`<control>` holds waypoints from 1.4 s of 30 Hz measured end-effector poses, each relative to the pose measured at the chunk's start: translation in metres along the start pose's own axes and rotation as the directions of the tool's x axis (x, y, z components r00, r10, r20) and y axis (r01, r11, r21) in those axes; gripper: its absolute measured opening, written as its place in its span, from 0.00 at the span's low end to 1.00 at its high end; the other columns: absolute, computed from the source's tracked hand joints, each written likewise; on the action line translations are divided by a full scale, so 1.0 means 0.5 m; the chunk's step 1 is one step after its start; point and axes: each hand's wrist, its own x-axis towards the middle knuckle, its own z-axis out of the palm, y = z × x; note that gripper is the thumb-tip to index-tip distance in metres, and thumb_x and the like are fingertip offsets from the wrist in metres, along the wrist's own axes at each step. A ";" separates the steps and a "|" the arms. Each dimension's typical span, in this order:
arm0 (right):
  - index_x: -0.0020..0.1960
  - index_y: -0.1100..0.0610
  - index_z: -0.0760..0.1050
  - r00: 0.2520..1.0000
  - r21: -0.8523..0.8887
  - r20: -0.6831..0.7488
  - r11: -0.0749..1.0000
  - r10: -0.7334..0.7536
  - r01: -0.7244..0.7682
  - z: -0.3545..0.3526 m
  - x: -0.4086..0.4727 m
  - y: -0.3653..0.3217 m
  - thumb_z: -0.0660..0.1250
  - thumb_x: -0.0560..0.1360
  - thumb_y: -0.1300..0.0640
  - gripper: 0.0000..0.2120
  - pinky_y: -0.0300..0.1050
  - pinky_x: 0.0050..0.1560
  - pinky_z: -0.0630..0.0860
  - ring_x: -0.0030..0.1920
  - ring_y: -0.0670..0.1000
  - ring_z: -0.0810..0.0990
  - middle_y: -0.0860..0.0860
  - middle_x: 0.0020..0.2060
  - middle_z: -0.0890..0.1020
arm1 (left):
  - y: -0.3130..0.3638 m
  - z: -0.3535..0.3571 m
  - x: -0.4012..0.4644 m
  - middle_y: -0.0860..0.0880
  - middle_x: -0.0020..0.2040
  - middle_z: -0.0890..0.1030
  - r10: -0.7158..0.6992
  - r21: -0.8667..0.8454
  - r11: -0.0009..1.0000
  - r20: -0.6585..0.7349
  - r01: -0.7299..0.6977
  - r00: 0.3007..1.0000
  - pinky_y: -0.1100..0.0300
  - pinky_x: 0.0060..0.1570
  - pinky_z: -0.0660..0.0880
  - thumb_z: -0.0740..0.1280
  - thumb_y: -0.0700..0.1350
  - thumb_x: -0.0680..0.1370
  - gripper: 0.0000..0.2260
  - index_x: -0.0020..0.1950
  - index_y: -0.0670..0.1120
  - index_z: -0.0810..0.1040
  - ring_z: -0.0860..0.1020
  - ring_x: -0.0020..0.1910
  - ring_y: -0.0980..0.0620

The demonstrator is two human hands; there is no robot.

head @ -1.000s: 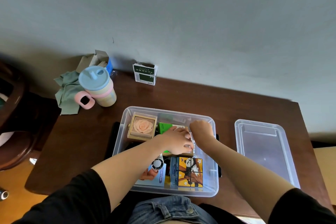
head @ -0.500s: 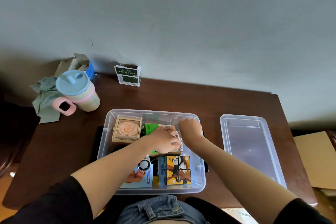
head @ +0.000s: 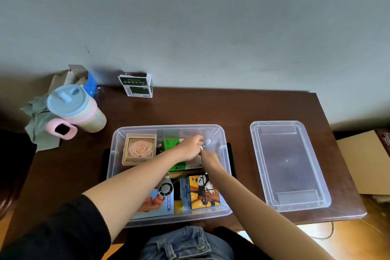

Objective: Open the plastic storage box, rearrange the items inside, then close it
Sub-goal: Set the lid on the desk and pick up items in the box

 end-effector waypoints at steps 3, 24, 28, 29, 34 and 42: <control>0.68 0.62 0.68 1.000 0.019 -0.004 1.000 -0.014 0.014 0.007 0.015 -0.003 0.52 0.81 0.55 0.20 0.47 0.60 0.63 0.58 0.52 0.70 0.56 0.55 0.74 | 0.008 0.005 0.011 0.42 0.72 0.68 -0.017 0.080 0.997 0.005 0.016 1.000 0.54 0.69 0.63 0.52 0.38 0.81 0.20 0.74 0.40 0.63 0.66 0.71 0.45; 0.69 0.61 0.67 0.999 0.079 0.040 0.997 0.007 -0.010 -0.005 0.052 0.004 0.51 0.78 0.64 0.20 0.42 0.47 0.69 0.54 0.53 0.74 0.57 0.57 0.76 | -0.007 0.004 0.002 0.44 0.71 0.70 0.093 0.329 0.941 -0.022 -0.081 0.995 0.52 0.69 0.64 0.55 0.39 0.80 0.20 0.74 0.44 0.64 0.66 0.71 0.45; 0.71 0.63 0.65 0.999 0.089 0.040 0.996 0.021 -0.024 -0.003 0.049 0.000 0.50 0.78 0.65 0.21 0.37 0.36 0.67 0.52 0.52 0.70 0.55 0.52 0.72 | -0.008 0.001 -0.017 0.45 0.71 0.70 0.154 0.356 0.926 -0.041 -0.130 0.987 0.52 0.69 0.63 0.56 0.38 0.80 0.21 0.73 0.45 0.66 0.65 0.71 0.46; 0.71 0.63 0.64 0.999 0.087 0.039 0.996 0.018 -0.021 -0.003 0.048 -0.001 0.50 0.79 0.64 0.21 0.36 0.35 0.67 0.52 0.51 0.70 0.54 0.52 0.71 | -0.008 0.000 -0.024 0.46 0.72 0.70 0.171 0.346 0.927 -0.049 -0.144 0.984 0.52 0.69 0.64 0.56 0.38 0.80 0.20 0.72 0.46 0.67 0.65 0.72 0.47; 0.63 0.62 0.70 0.995 -0.070 0.025 0.993 -0.096 0.097 -0.001 0.039 0.012 0.51 0.77 0.63 0.17 0.41 0.36 0.68 0.39 0.48 0.72 0.54 0.43 0.74 | -0.026 -0.028 -0.077 0.50 0.71 0.70 0.232 0.271 0.944 -0.134 -0.190 0.964 0.55 0.69 0.62 0.61 0.42 0.80 0.16 0.68 0.49 0.72 0.65 0.71 0.52; 0.61 0.59 0.72 0.983 -0.149 0.156 0.981 -0.099 0.123 -0.011 0.032 0.015 0.63 0.78 0.51 0.16 0.50 0.58 0.76 0.55 0.55 0.79 0.56 0.55 0.80 | -0.074 -0.079 -0.168 0.53 0.65 0.72 0.260 0.374 0.914 -0.242 -0.157 0.935 0.62 0.60 0.65 0.65 0.47 0.78 0.15 0.65 0.52 0.74 0.69 0.64 0.55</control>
